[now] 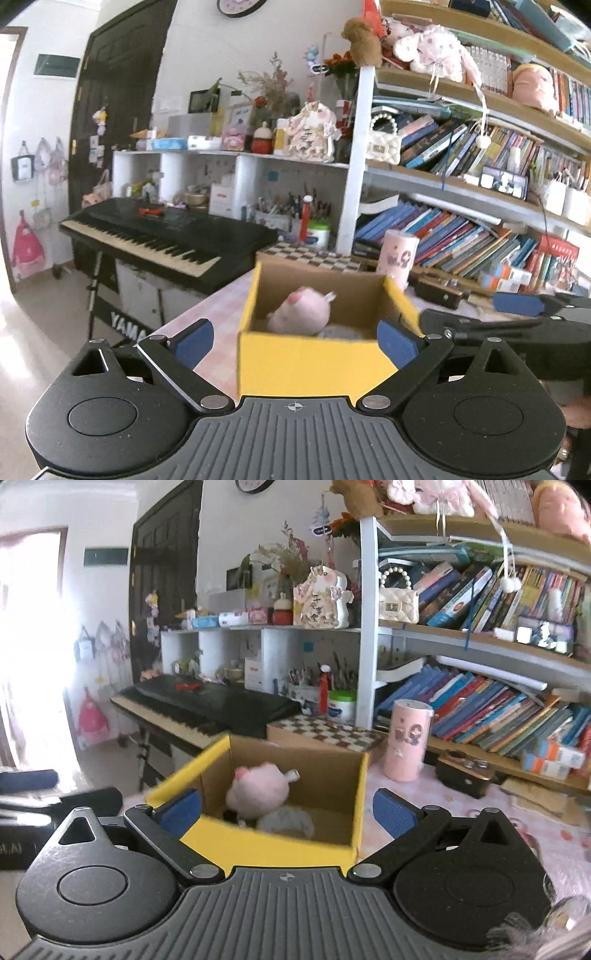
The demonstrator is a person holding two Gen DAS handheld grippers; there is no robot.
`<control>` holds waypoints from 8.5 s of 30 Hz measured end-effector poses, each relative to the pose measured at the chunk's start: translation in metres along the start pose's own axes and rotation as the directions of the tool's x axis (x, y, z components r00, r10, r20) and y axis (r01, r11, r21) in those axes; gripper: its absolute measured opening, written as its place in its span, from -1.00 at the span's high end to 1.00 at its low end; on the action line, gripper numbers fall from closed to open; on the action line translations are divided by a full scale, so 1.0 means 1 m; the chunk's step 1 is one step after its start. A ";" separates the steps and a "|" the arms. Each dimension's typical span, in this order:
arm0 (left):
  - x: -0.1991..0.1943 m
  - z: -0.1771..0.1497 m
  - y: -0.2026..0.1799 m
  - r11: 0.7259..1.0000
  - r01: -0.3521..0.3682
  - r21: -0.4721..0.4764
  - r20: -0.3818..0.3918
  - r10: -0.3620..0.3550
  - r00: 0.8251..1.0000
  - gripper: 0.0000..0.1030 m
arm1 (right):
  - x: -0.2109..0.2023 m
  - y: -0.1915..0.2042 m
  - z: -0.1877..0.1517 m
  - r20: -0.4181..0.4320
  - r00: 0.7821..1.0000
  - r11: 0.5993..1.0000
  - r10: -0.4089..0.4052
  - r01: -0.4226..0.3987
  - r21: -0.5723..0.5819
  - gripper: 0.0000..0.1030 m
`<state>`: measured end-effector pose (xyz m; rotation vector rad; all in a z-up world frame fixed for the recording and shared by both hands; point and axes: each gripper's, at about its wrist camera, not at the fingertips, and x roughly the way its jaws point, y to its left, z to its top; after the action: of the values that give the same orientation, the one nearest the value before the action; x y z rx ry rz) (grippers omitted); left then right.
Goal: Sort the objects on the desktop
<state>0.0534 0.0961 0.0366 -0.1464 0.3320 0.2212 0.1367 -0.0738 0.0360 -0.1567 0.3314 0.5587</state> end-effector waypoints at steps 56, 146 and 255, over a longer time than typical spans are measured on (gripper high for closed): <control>0.027 -0.045 -0.112 0.948 0.282 0.149 -0.260 -0.237 0.936 -1.00 | -0.065 -0.083 -0.094 -0.335 0.911 0.942 -0.241 0.303 0.145 -0.94; 0.142 -0.029 -0.292 0.960 0.176 0.216 -0.313 -0.103 0.944 -1.00 | 0.107 -0.301 -0.086 -0.360 0.931 0.986 0.070 -0.009 0.169 0.17; 0.032 -0.050 -0.059 0.914 0.295 -0.278 -0.396 -0.389 0.832 0.40 | -0.053 -0.079 -0.083 -0.402 0.911 0.974 0.091 0.003 0.228 0.46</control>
<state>0.0814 0.0365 -0.0147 -0.4640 0.7329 -0.1467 0.1152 -0.1860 -0.0186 -0.0463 0.8075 0.5263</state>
